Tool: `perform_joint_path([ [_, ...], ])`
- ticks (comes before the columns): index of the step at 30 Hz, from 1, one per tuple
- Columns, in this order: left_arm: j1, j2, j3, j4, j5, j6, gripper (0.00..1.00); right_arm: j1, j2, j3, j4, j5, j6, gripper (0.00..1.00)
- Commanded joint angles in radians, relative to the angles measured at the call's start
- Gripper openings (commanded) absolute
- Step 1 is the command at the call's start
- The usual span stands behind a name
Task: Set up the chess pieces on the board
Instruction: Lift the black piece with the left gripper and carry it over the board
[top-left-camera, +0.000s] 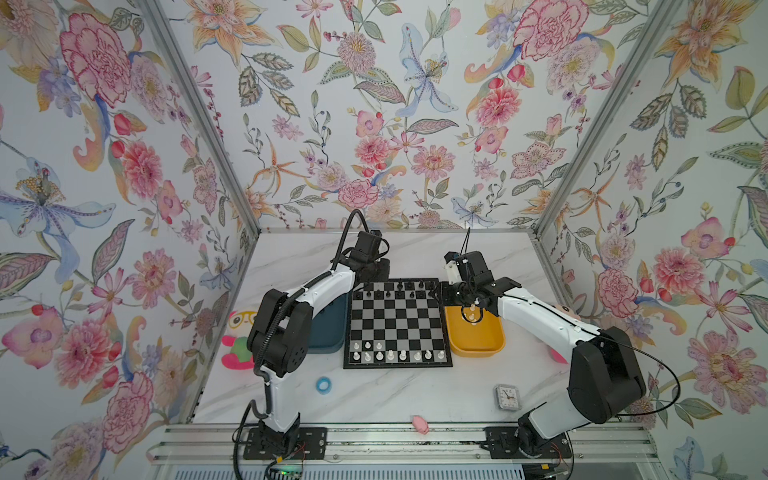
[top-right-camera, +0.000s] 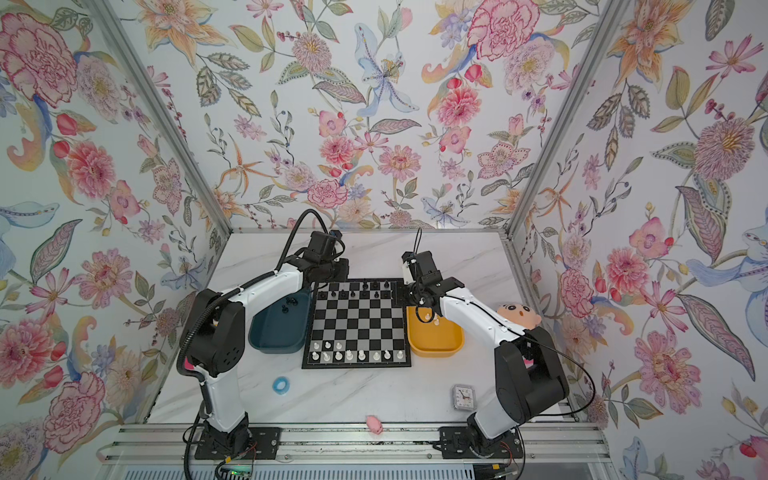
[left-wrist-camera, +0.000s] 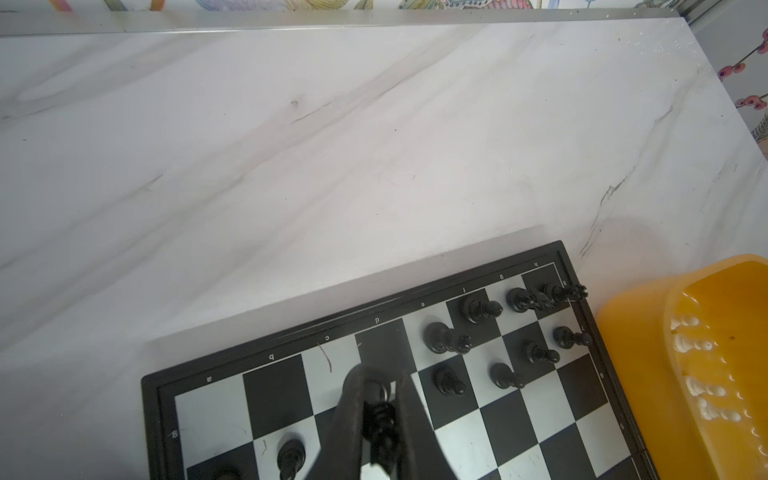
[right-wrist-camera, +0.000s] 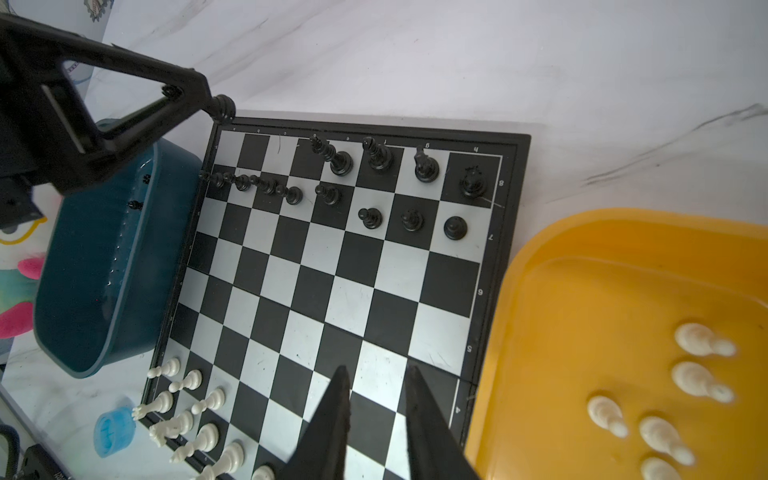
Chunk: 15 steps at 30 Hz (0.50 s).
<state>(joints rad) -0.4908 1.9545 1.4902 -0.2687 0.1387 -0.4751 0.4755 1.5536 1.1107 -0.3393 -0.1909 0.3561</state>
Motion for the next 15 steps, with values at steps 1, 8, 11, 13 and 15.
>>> perform_joint_path([
  [1,-0.021,0.040,0.041,-0.030,0.024,0.024,0.12,-0.006,-0.018,-0.014,-0.012,0.013,0.002,0.25],
  [8,-0.031,0.097,0.081,-0.042,0.039,0.027,0.12,-0.008,-0.013,-0.017,-0.010,0.015,0.004,0.25],
  [11,-0.032,0.115,0.088,-0.044,0.044,0.027,0.12,-0.009,-0.011,-0.017,-0.010,0.012,0.003,0.25],
  [13,-0.032,0.124,0.088,-0.046,0.043,0.027,0.12,-0.009,-0.009,-0.017,-0.009,0.012,0.004,0.25],
  [15,-0.032,0.131,0.089,-0.049,0.042,0.027,0.11,-0.008,-0.008,-0.017,-0.010,0.011,0.004,0.25],
])
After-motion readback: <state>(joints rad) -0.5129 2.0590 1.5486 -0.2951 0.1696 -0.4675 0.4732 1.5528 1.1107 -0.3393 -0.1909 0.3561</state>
